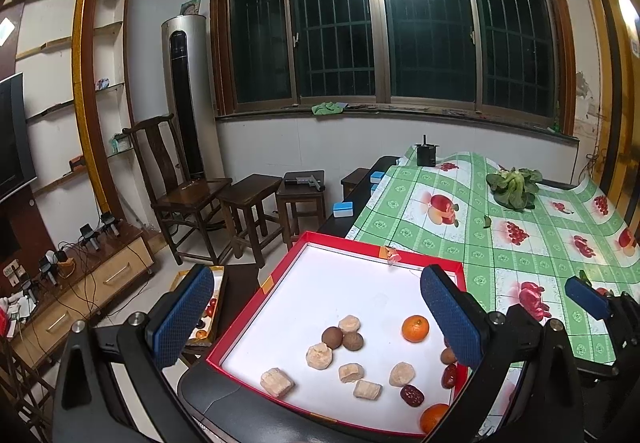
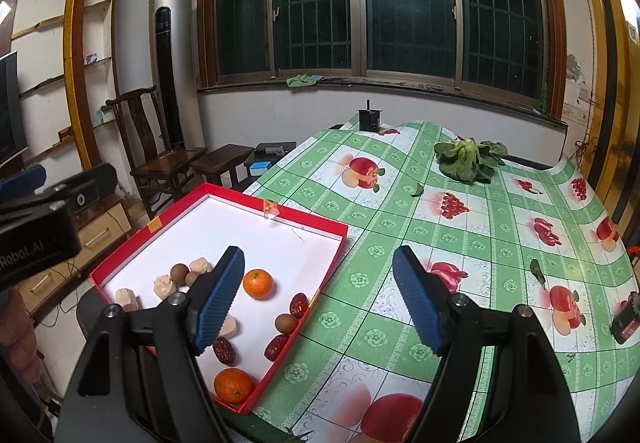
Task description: Organize fruits
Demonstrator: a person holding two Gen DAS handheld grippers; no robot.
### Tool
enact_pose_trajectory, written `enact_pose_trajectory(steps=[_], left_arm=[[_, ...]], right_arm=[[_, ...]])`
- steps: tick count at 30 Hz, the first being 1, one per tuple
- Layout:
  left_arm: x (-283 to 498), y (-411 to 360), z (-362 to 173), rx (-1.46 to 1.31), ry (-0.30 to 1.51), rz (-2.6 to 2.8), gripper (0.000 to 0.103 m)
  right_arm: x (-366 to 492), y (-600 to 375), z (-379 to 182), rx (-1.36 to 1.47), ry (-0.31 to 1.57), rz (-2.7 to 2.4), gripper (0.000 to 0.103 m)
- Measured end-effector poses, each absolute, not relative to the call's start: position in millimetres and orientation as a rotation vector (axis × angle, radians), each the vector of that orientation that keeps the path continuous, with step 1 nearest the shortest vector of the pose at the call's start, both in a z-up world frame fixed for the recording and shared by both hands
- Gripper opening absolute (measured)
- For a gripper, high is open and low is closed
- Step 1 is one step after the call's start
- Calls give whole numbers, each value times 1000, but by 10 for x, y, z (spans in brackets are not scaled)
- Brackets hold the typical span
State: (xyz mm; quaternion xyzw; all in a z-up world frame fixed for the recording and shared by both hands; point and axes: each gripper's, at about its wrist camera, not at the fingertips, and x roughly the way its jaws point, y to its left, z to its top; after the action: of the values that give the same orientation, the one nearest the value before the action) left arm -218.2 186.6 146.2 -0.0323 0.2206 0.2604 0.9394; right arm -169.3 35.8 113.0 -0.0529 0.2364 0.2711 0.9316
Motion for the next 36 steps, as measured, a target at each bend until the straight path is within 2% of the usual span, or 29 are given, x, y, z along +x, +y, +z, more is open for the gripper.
enact_pose_trajectory(steps=[36], left_arm=[[-2194,1906,1482,-86,450,521,103]], right_arm=[[-1698,448,1079,-123,499,564,77]])
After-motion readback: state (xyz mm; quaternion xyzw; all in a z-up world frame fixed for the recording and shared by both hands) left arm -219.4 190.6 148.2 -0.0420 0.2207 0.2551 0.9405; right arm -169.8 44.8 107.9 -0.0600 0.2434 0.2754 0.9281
